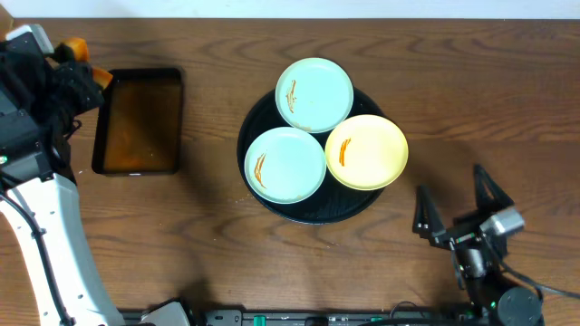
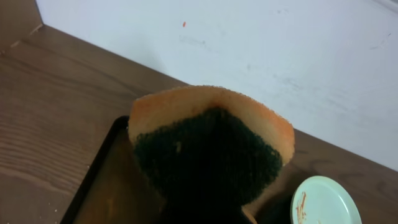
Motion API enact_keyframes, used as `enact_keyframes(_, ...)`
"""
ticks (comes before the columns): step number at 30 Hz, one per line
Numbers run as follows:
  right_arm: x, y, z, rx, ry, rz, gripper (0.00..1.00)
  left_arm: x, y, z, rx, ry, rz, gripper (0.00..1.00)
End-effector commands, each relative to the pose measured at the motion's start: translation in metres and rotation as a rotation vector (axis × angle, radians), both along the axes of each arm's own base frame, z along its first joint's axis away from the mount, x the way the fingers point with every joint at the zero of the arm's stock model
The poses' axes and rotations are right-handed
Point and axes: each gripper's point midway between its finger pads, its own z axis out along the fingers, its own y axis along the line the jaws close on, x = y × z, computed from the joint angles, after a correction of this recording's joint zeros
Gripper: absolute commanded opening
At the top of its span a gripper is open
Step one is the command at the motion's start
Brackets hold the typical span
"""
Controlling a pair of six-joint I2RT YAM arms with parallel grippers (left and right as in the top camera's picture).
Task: Clean dirty plates on tray and stack at the side
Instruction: 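Reach the right gripper to the front pale green plate rim and grasp it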
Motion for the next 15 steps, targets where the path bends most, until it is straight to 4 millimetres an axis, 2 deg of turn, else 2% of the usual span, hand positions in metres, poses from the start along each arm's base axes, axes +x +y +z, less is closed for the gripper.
enact_keyframes(1,-0.002,0.037,0.051,-0.171,0.065,0.223,0.99,0.0,-0.002,0.013,-0.005,-0.033,-0.003,0.07)
enact_keyframes(3,0.007,0.052,0.066,-0.232,0.147,0.335,0.99,0.0,-0.002,0.012,-0.006,-0.031,-0.003,0.07)
enact_keyframes(5,0.014,0.077,0.084,-0.273,0.258,0.564,0.99,0.0,-0.002,0.011,-0.007,-0.028,-0.003,0.08)
enact_keyframes(6,0.017,0.092,0.1,-0.255,0.328,0.753,0.99,0.0,-0.002,0.01,-0.008,-0.025,-0.003,0.08)
enact_keyframes(8,0.021,0.105,0.126,-0.172,0.382,0.984,0.99,0.0,-0.002,0.008,-0.01,-0.021,-0.003,0.07)
enact_keyframes(10,0.027,0.109,0.143,-0.138,0.357,1.144,0.99,0.0,-0.002,0.008,-0.01,-0.021,-0.003,0.08)
enact_keyframes(11,0.029,0.11,0.148,-0.134,0.343,1.192,0.99,0.0,-0.002,0.008,-0.01,-0.021,-0.003,0.07)
enact_keyframes(12,0.045,0.114,0.149,-0.087,0.421,1.205,0.99,0.0,-0.002,0.008,-0.01,-0.021,-0.003,0.08)
enact_keyframes(15,0.074,0.132,0.145,-0.019,0.536,1.204,0.99,0.0,-0.002,0.008,-0.01,-0.021,-0.003,0.07)
